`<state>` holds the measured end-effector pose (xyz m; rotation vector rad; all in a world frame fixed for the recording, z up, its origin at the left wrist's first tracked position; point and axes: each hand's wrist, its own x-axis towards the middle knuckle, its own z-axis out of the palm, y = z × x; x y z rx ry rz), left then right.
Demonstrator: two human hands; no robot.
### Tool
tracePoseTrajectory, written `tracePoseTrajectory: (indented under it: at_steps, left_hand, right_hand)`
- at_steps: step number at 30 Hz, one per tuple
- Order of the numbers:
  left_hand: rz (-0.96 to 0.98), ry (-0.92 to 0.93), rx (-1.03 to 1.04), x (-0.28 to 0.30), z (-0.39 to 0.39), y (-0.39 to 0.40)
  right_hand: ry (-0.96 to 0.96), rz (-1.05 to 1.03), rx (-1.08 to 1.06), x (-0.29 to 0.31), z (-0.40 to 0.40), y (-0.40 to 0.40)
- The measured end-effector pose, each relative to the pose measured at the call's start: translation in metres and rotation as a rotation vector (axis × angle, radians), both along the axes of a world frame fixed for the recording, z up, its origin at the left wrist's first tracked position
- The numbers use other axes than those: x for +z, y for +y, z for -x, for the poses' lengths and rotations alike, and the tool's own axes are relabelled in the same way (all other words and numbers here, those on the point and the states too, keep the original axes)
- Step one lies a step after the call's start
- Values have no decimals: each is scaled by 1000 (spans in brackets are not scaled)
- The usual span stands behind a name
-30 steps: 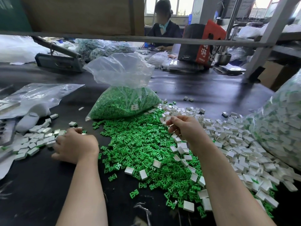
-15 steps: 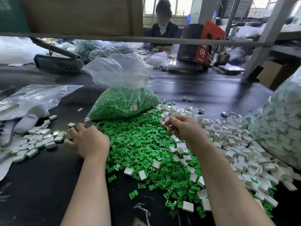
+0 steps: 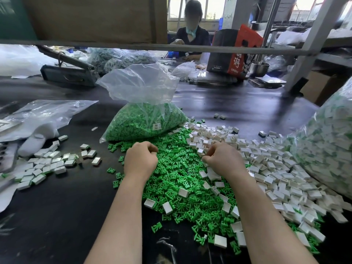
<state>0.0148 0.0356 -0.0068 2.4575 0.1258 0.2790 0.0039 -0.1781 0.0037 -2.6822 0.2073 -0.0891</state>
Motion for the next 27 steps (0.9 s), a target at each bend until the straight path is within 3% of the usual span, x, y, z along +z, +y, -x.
tracePoseTrajectory:
  at_steps: [3, 9, 12, 22, 27]
  left_hand:
    - [235, 39, -160, 7, 4, -15]
    - [364, 136, -346, 13, 7, -26]
    - [370, 92, -366, 13, 7, -26]
    - [294, 118, -407, 4, 7, -32]
    - [251, 105, -423, 0, 7, -36]
  right_hand:
    - [69, 56, -12, 3, 1, 2]
    - [46, 122, -35, 5, 1, 4]
    - [-14, 114, -56, 7, 3, 4]
    - [45, 283, -37, 9, 7, 6]
    - [37, 260, -124, 10, 7, 5]
